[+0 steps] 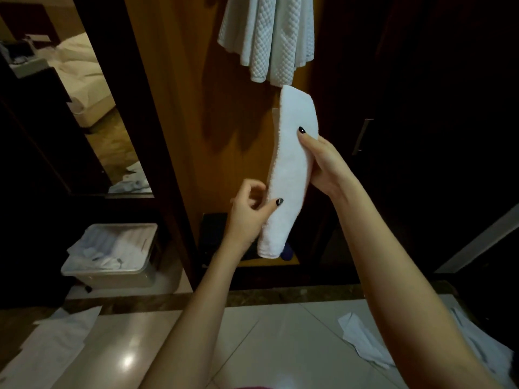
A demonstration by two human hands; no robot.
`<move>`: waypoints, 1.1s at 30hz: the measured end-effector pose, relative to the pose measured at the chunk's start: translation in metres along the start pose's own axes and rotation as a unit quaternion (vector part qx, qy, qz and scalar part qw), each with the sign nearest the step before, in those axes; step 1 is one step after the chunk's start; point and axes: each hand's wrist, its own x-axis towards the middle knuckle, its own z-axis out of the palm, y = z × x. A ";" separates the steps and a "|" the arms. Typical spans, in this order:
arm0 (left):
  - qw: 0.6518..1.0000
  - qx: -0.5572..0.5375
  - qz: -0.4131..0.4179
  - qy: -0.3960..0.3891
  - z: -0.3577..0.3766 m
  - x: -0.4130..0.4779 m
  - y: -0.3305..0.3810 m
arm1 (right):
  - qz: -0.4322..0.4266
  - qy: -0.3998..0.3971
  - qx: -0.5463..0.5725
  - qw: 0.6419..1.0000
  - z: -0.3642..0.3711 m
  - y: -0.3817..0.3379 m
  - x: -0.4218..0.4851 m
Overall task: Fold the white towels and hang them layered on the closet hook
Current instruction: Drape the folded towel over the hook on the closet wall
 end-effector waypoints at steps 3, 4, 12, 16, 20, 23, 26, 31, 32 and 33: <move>0.999 0.050 0.000 -0.003 0.005 -0.020 -0.022 | 0.011 0.010 0.010 1.000 -0.007 0.012 0.001; 0.998 0.064 -0.010 -0.014 0.005 -0.024 -0.028 | 0.016 0.015 0.008 1.000 -0.008 0.017 0.001; 0.991 0.115 -0.046 -0.058 0.002 -0.027 -0.053 | 0.007 0.082 0.030 0.996 -0.016 0.031 0.010; 0.992 0.101 -0.054 -0.051 0.001 -0.025 -0.050 | 0.017 0.107 0.076 0.991 -0.022 0.034 0.012; 0.991 0.098 -0.064 -0.068 -0.002 -0.022 -0.050 | 0.014 0.116 0.111 0.987 -0.024 0.035 0.014; 0.991 0.105 -0.056 -0.067 -0.003 -0.018 -0.048 | 0.009 0.132 0.124 0.983 -0.023 0.035 0.016; 0.993 0.084 -0.058 -0.058 -0.005 -0.011 -0.043 | 0.022 0.150 0.162 0.975 -0.024 0.036 0.019; 0.993 0.091 -0.041 -0.070 -0.011 -0.002 -0.041 | 0.021 0.148 0.168 0.974 -0.024 0.034 0.024; 0.993 0.097 -0.036 -0.062 -0.012 0.000 -0.042 | 0.017 0.146 0.165 0.975 -0.024 0.033 0.025; 0.992 0.106 -0.030 -0.054 -0.013 0.001 -0.042 | 0.012 0.143 0.158 0.977 -0.024 0.032 0.026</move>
